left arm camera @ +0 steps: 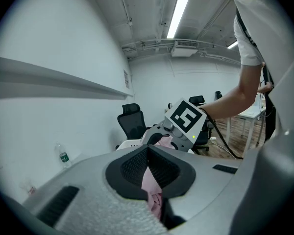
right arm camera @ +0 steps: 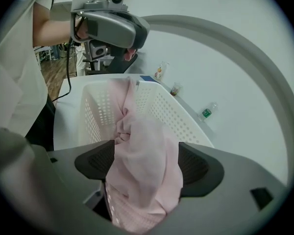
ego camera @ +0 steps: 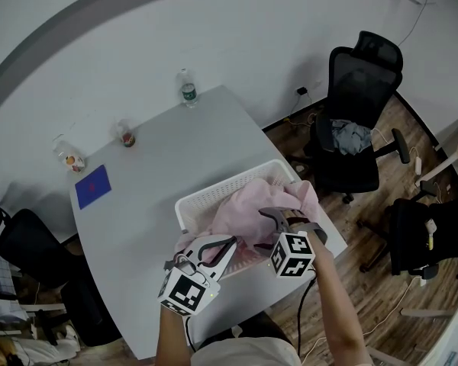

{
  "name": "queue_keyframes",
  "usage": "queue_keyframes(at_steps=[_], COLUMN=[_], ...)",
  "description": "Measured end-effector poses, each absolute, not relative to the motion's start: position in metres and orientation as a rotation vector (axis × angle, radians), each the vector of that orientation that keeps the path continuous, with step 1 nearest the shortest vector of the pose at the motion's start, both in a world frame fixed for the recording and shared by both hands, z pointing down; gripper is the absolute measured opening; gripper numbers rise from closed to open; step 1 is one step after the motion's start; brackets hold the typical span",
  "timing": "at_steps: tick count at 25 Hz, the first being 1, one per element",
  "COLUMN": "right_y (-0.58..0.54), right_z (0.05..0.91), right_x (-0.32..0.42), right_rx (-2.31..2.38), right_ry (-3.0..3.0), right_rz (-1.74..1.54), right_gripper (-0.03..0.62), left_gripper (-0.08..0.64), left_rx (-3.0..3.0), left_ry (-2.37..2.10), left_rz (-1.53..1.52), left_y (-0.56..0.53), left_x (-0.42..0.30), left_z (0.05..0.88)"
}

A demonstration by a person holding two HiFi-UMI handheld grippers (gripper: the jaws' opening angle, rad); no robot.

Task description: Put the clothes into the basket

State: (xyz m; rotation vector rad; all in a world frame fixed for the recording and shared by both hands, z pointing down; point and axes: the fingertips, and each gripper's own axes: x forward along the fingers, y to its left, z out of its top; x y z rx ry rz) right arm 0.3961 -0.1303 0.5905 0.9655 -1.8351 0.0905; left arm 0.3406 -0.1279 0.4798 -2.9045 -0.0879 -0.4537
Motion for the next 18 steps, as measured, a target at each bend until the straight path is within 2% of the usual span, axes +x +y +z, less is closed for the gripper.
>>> queue_keyframes(at_steps=[11, 12, 13, 15, 18], right_y=[-0.123, -0.120, -0.118, -0.114, -0.106], right_z=[0.539, 0.535, 0.531, 0.520, 0.506], right_x=[0.398, 0.400, 0.403, 0.410, 0.412], right_rx=[1.325, 1.371, 1.430, 1.563, 1.725], right_ry=[-2.017, -2.031, -2.041, -2.064, -2.161], right_rz=[0.094, 0.103, 0.107, 0.122, 0.201], right_gripper=[0.384, 0.361, 0.304, 0.113, 0.021], left_gripper=[0.006, 0.006, 0.006, 0.006, 0.006], left_rx=[-2.916, -2.912, -2.911, -2.917, -2.933], left_ry=[-0.099, -0.107, -0.113, -0.117, -0.122], left_rz=[-0.456, -0.446, -0.437, -0.425, -0.388], left_y=[-0.129, -0.128, -0.128, -0.128, -0.129], left_x=[0.346, 0.348, 0.350, 0.351, 0.350], left_z=[0.485, 0.482, 0.480, 0.478, 0.476])
